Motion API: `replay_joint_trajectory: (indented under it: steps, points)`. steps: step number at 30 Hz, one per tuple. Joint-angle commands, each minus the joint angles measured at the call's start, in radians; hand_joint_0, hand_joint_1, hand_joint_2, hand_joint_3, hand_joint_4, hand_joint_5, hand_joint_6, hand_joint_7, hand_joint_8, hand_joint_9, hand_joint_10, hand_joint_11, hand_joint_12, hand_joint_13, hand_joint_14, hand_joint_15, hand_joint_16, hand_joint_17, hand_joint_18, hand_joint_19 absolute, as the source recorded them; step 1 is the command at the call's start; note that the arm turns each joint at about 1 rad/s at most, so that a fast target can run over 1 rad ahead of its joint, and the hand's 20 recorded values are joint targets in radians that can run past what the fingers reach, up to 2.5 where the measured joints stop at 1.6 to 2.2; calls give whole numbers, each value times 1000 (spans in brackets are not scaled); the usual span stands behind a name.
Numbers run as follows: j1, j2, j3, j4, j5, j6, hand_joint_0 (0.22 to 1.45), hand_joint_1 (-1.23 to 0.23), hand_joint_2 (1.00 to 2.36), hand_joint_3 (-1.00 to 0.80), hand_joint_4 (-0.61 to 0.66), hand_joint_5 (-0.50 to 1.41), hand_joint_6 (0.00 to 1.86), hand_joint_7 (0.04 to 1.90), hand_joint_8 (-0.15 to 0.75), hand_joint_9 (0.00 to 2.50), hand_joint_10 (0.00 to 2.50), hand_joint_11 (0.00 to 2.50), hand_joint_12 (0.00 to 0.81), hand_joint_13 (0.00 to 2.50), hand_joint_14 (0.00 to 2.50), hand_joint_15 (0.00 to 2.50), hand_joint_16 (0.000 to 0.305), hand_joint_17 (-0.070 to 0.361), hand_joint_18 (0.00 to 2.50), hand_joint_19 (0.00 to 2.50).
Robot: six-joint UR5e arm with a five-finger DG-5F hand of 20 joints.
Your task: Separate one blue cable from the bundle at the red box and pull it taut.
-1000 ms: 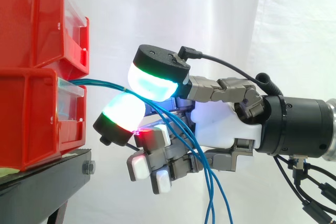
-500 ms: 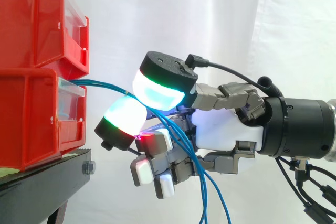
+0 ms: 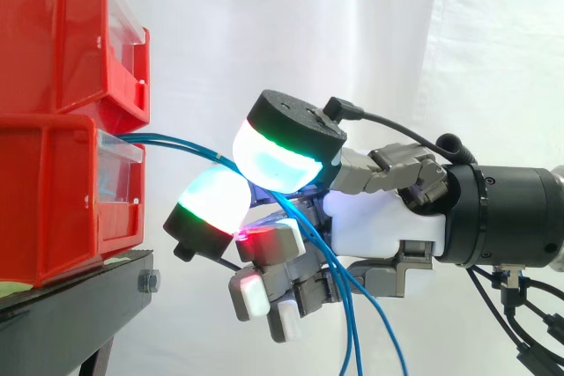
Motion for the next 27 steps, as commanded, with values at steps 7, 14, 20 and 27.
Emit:
replay_joint_trajectory:
  steps: [7, 14, 20, 27]
  points:
    - [2, 0, 25, -16, 1, 4, 604, -584, 1000, -500, 140, -158, 873, 1076, 313, 1205, 26, 1195, 370, 1072, 25, 634, 53, 118, 995, 812]
    - [2, 0, 29, -36, 1, 12, 641, -743, 1012, -354, 113, -155, 872, 1141, 313, 1193, 26, 1199, 372, 1068, 24, 640, 53, 119, 994, 812]
    - [2, -2, 37, -42, -2, 10, 698, -851, 1013, -342, 35, -167, 890, 1135, 307, 1161, 26, 1210, 369, 1055, 26, 634, 52, 117, 983, 786]
    - [2, 0, 28, -48, 1, 12, 770, -923, 1000, -500, 17, -170, 904, 1127, 307, 1170, 26, 1197, 359, 1061, 25, 637, 50, 113, 982, 741]
